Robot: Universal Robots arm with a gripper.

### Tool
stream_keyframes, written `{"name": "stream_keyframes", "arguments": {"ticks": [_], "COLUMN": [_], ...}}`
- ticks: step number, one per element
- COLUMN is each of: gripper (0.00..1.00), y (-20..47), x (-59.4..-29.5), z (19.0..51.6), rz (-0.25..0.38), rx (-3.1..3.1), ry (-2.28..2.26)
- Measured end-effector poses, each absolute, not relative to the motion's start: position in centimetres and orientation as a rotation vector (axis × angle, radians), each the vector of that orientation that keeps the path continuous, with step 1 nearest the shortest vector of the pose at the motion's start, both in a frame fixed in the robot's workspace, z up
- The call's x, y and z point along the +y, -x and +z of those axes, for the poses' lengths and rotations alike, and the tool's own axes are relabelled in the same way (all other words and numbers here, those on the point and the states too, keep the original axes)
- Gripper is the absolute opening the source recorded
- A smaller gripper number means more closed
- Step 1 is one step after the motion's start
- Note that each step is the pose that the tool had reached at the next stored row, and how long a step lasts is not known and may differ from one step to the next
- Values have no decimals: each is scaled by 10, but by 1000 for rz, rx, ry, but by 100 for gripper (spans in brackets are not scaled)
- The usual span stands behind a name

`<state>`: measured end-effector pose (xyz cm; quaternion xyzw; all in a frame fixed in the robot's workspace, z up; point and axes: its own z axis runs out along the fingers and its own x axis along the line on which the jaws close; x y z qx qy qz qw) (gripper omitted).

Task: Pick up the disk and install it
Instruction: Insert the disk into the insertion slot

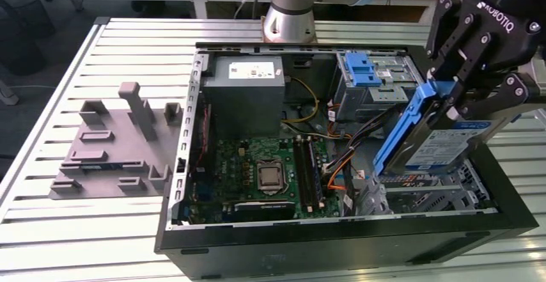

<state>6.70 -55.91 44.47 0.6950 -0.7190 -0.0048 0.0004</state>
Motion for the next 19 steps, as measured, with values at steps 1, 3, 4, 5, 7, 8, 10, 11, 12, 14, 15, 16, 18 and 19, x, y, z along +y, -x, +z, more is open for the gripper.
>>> {"name": "stream_keyframes", "arguments": {"ticks": [1, 3, 4, 5, 7, 8, 10, 11, 12, 14, 15, 16, 18, 19], "gripper": [36, 36, 36, 36, 36, 36, 36, 36, 36, 36, 36, 36, 36, 36], "y": [-68, -69, -70, -71, -72, -71, -72, -72, -72, -73, -74, -75, -75, -75], "x": [-559, -560, -560, -560, -561, -562, -564, -565, -565, -566, -566, -566, -566, -566], "z": [444, 444, 444, 444, 443, 443, 443, 443, 442, 442, 441, 441, 439, 439], "rz": [-15, -15, -15, -15, -15, -16, -15, -16, -16, -16, -16, -15, -16, -16], "rx": [-2259, -2259, -2259, -2259, -2258, -2257, -2257, -2257, -2257, -2257, -2257, -2257, -2257, -2257], "ry": [-2182, -2182, -2182, -2182, -2183, -2184, -2184, -2184, -2184, -2184, -2184, -2184, -2184, -2184]}}
